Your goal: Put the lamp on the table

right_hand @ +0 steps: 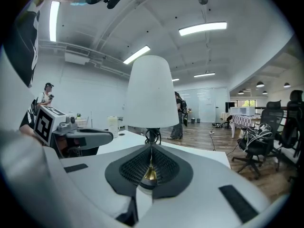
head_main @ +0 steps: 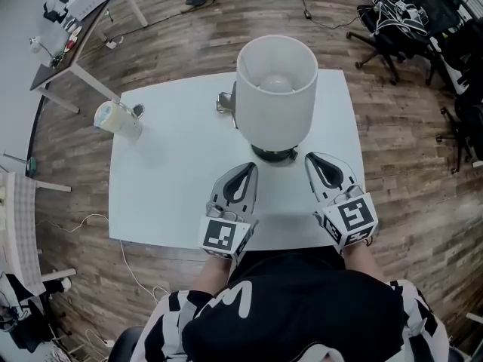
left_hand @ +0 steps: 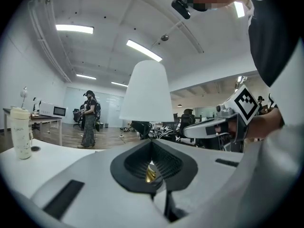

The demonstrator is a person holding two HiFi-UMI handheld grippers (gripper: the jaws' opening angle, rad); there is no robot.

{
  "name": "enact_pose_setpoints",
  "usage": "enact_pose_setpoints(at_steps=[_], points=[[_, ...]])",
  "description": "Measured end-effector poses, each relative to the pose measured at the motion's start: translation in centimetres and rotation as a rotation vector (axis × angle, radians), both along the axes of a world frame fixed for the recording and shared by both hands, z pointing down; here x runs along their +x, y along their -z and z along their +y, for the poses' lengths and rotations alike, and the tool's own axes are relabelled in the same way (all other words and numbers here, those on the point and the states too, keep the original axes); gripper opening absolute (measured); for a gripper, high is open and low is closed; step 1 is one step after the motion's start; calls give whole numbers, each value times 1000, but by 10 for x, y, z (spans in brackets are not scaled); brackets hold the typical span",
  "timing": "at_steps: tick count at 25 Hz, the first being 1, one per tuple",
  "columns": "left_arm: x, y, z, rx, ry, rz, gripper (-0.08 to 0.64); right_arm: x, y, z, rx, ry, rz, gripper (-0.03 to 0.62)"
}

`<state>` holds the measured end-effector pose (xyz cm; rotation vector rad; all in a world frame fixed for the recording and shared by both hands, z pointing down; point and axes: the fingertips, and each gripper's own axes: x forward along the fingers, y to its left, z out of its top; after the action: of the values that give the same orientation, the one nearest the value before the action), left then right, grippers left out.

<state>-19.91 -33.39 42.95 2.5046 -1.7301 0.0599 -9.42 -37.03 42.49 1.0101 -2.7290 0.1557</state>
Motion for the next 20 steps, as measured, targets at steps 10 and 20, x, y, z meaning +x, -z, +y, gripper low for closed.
enact_pose_setpoints(at_steps=[10, 20], points=[[20, 21, 19, 19, -44, -50, 5, 4, 20, 20, 63, 33, -32, 20], [68, 14, 60, -7, -42, -6, 5, 38, 18, 71, 15, 79, -75, 20]])
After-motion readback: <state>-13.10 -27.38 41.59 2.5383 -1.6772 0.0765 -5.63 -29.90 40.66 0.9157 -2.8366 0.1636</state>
